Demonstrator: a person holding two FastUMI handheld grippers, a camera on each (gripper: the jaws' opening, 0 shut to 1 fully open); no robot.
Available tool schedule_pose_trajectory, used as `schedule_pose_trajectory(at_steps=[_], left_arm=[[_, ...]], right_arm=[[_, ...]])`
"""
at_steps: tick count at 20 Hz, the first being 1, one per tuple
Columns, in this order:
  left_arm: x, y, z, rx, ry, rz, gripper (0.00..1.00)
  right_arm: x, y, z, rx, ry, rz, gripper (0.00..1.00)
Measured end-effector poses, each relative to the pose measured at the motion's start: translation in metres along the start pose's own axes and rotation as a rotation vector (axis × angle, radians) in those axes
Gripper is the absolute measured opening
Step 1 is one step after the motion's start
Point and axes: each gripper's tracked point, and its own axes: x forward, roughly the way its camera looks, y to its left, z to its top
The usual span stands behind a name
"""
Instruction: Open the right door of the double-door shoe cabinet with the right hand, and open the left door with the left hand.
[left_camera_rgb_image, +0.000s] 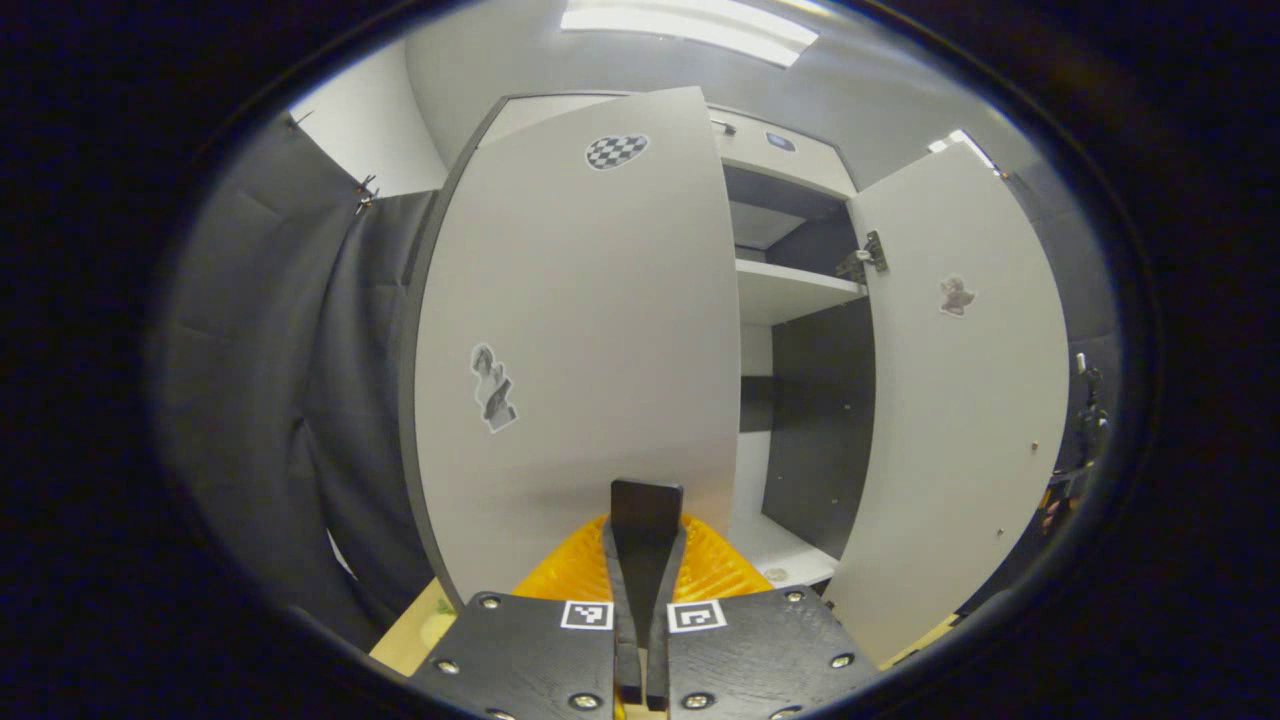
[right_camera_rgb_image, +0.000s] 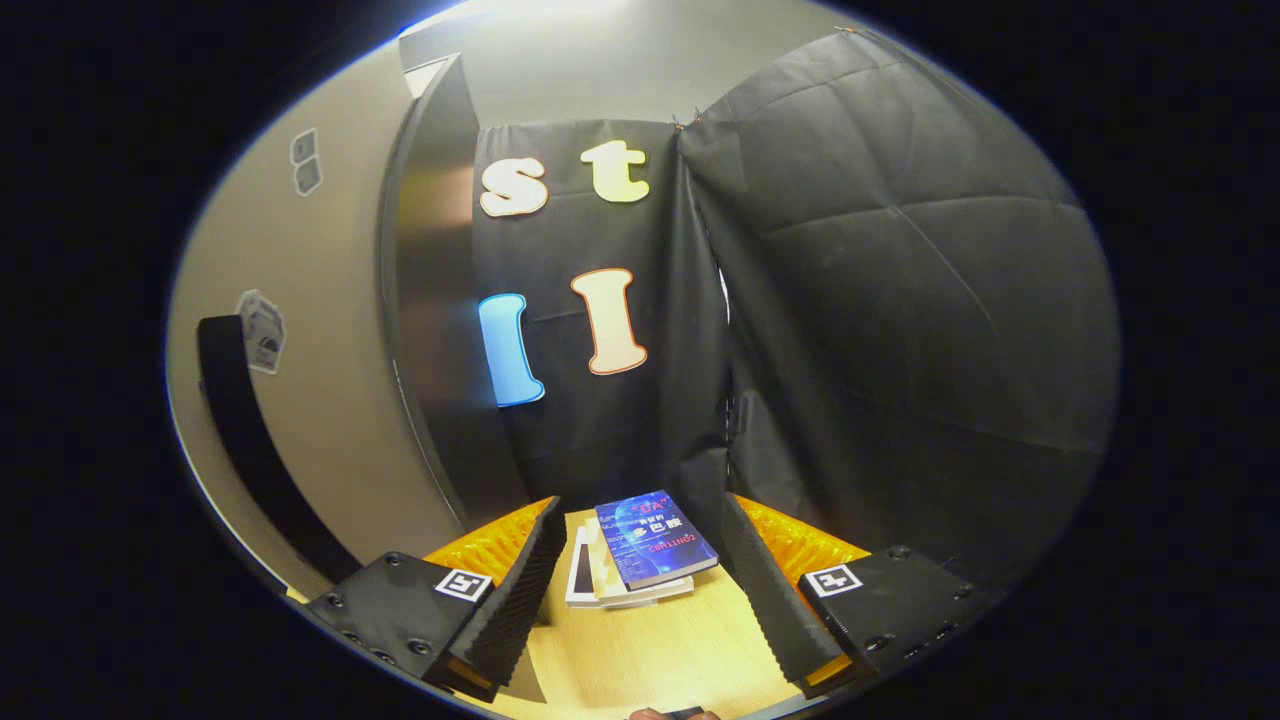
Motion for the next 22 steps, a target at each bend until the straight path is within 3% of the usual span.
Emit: schedule_pose_trajectory(at_steps=[8, 12, 22], left_arm=[[0.001, -0.005, 0.002, -0.005, -0.006, -0.06, 0.05], [-0.001, -0.007, 0.002, -0.01, -0.011, -0.078, 0.05], [-0.004, -0.006, 0.001, 0.003, -0.013, -0.091, 0.05]], right_arm=[[-0.043, 0.014, -0.016, -0.029, 0.012, -0.036, 0.92], [-0.056, 0.023, -0.013, 0.013, -0.013, -0.04, 0.92], [-0.076, 0.045, -0.026, 0.035, -0.014, -0.049, 0.92]])
